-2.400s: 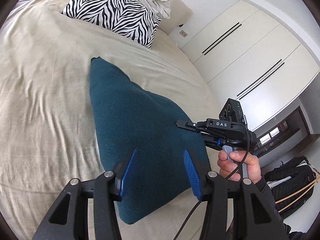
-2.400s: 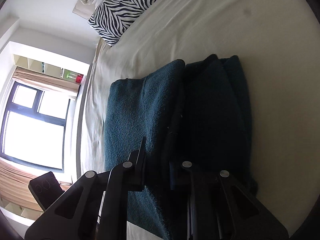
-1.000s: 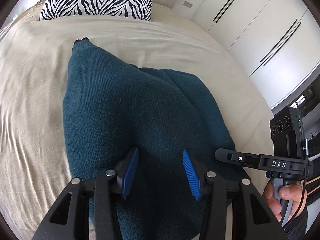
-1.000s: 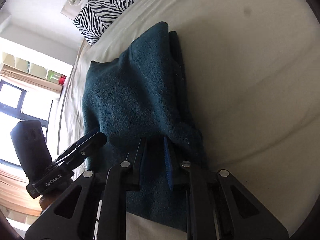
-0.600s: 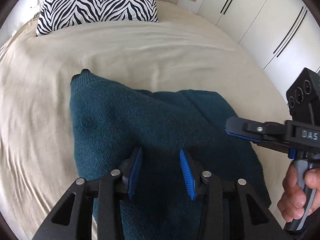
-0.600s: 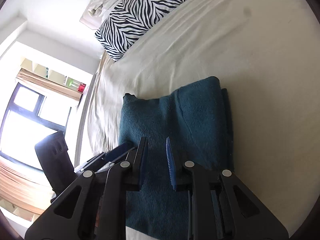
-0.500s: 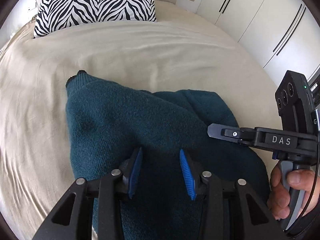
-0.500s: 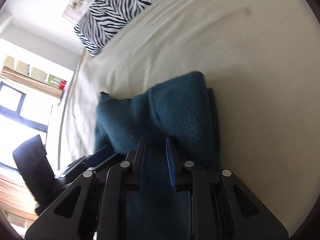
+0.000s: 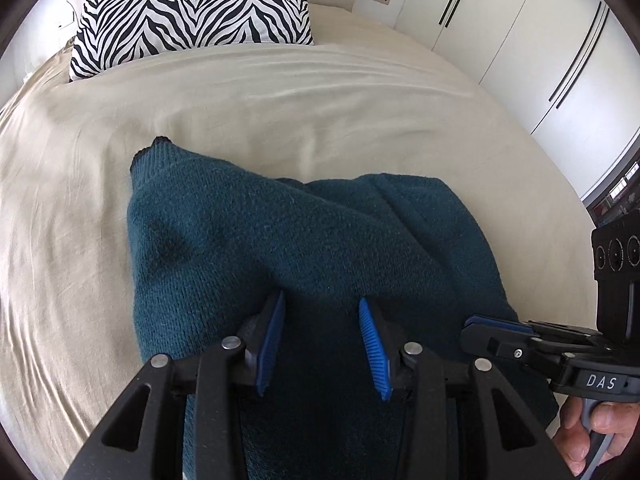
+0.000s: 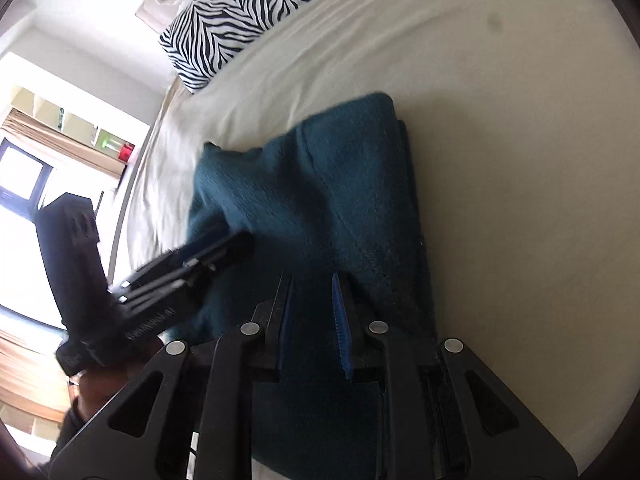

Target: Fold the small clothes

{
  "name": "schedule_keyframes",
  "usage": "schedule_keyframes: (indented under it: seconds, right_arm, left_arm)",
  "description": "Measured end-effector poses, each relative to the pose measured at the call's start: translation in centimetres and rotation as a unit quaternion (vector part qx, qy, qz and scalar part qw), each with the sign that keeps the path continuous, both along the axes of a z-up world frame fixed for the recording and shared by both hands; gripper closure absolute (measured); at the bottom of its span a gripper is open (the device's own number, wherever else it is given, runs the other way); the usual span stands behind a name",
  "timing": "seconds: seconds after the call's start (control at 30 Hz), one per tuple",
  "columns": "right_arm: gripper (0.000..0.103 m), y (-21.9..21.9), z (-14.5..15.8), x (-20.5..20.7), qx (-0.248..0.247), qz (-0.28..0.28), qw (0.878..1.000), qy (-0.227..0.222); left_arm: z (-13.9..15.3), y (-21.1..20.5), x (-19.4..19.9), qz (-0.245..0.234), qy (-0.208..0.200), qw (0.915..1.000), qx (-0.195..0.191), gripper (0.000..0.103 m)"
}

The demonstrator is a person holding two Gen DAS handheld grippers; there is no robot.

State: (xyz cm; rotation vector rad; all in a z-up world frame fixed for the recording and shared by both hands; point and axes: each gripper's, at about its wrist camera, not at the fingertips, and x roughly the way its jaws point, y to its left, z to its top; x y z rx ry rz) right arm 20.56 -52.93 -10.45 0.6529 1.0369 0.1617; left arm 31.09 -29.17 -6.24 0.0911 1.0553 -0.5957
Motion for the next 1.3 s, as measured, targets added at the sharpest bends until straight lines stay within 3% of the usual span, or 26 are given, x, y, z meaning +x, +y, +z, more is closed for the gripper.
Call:
schedule_keyframes:
  seconds: [0.07,0.17,0.2,0.3,0.33,0.4,0.47,0.57,0.7,0.87,0.9,1.0,1.03,1.1,1.17,1.23,1.3]
  right_arm:
    - [0.085,-0.3,-0.1,-0.9,0.006,0.002,1.000,-0.029]
    - [0.083,-0.8,0.8,-1.8,0.019,-0.013,0.999,-0.027]
    - [0.076,-1.0,1.4,-2.4,0.022,-0.021,0.999,-0.036]
    - [0.037,-2.1,3.4,-4.6,0.021,-0.055,0.995,-0.085]
    - [0.035,-2.7,4.0,-5.4,0.018,-0.069,0.993,-0.097]
    - [0.035,-3.7,4.5,-5.6,0.016,-0.077,0.992,-0.102]
    - [0.035,-4.7,4.0,-5.6,0.018,-0.084,0.993,-0.076]
    - [0.035,-5.3,1.8,-4.8,0.027,-0.078,0.996,-0.034]
    - [0.035,-4.2,-1.0,-3.9,0.049,-0.053,0.997,-0.017]
    - [0.035,-3.8,-2.2,-2.3,0.073,-0.046,0.996,-0.015]
    - [0.035,-3.9,-2.2,-2.3,0.078,-0.044,0.996,-0.015]
    - [0.037,-4.0,-2.1,-2.0,0.083,-0.034,0.996,-0.013]
    - [0.037,-4.0,-2.1,-2.0,0.083,-0.032,0.996,-0.012]
    - [0.039,-4.0,-2.2,-1.8,0.085,-0.029,0.996,-0.010]
    - [0.045,-4.0,-2.5,-1.5,0.086,-0.028,0.996,-0.005]
    - [0.069,-3.9,-2.8,-1.1,0.080,-0.033,0.996,0.008]
    - [0.070,-3.8,-3.3,-0.6,0.078,-0.036,0.996,0.018]
  left_arm:
    - [0.0,-0.1,-0.2,-0.002,-0.008,0.9999,0.006,0.061]
    - [0.0,-0.1,-0.3,-0.003,-0.011,0.9999,0.007,0.061]
    - [0.0,-0.1,-0.3,-0.004,-0.012,0.9999,0.007,0.061]
    - [-0.1,-0.1,-0.5,-0.005,-0.019,0.9998,0.009,0.061]
    - [-0.1,-0.1,-0.5,-0.004,-0.021,0.9997,0.009,0.061]
    - [-0.1,-0.2,-0.6,-0.003,-0.024,0.9997,0.010,0.061]
    - [-0.1,-0.2,-0.7,-0.003,-0.026,0.9996,0.009,0.061]
    - [-0.1,-0.1,-0.8,-0.003,-0.031,0.9995,0.008,0.061]
    - [-0.1,0.0,-1.2,-0.004,-0.041,0.9991,0.001,0.061]
    - [1.6,2.5,-2.3,0.010,-0.040,0.9972,-0.062,0.055]
    - [2.4,3.6,-2.7,0.023,-0.043,0.9959,-0.076,0.053]
    - [4.7,7.7,-4.3,0.100,-0.093,0.9863,-0.093,0.010]
    - [5.0,8.9,-4.4,0.116,-0.095,0.9834,-0.103,0.009]
    - [4.3,9.9,-3.6,0.126,-0.051,0.9858,-0.098,0.009]
    - [2.8,10.4,-2.5,0.136,-0.002,0.9869,-0.087,0.020]
    - [1.0,10.4,-1.9,0.133,0.054,0.9853,-0.092,0.030]
    - [-0.7,10.2,-1.9,0.127,0.102,0.9805,-0.109,0.031]
